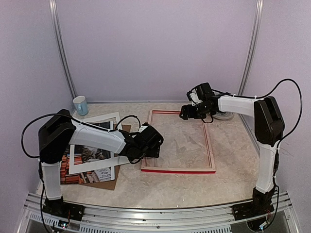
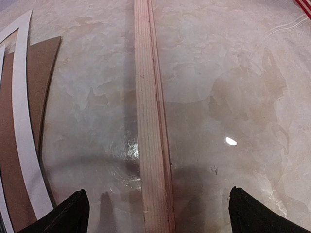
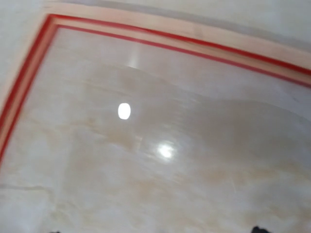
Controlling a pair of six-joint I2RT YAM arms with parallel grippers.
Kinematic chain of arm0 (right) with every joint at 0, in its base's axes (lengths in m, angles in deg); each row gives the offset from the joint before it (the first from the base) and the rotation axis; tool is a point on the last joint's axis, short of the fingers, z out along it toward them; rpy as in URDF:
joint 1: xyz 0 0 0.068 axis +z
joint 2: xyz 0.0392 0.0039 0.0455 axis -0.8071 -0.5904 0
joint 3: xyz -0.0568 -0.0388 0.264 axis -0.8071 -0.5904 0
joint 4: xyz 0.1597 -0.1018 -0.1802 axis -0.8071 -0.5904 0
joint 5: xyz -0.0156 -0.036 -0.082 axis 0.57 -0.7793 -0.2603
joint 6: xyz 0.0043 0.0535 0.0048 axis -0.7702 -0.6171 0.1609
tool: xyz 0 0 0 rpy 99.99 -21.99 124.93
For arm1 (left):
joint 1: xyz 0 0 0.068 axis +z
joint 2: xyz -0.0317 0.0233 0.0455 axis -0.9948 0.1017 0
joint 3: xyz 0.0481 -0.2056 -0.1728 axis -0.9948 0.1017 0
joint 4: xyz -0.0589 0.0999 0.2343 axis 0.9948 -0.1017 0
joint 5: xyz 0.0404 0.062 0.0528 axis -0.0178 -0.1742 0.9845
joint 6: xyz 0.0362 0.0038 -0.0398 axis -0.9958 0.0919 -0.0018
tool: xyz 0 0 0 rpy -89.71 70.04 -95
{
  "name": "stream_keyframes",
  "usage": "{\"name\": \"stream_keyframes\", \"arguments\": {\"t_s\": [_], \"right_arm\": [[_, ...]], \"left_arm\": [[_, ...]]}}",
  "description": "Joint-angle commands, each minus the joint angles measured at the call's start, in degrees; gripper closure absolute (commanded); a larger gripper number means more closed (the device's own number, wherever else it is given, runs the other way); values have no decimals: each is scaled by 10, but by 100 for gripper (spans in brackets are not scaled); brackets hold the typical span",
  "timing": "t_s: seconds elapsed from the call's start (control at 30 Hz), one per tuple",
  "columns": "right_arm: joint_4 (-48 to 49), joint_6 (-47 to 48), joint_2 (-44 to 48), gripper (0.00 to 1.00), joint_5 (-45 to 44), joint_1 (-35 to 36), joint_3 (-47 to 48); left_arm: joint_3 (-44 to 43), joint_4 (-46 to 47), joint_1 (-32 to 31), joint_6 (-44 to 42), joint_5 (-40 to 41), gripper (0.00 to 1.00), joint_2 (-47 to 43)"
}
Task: Put the photo into the frame
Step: Press the glass panel into the frame body, then press the glass panel against the frame body.
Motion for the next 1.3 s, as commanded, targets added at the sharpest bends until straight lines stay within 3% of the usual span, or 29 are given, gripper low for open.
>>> {"name": "stream_keyframes", "arguments": {"t_s": [0.0, 0.57, 0.8, 1.07, 1.27], "right_arm": [[21, 25, -29, 16, 39, 9, 27], [28, 28, -189, 20, 140, 9, 222], [45, 0, -253, 22, 187, 9, 289], [90, -44, -305, 23, 256, 13, 329], [68, -52, -342, 23, 239, 23, 373]], "left_arm": [[-10, 17, 15, 2, 3, 1, -39], [-67, 88, 143, -40, -92, 6, 33], [-71, 113, 150, -48, -115, 12, 58], [-72, 118, 148, -47, -122, 13, 72], [-73, 114, 141, -46, -112, 13, 78]]}}
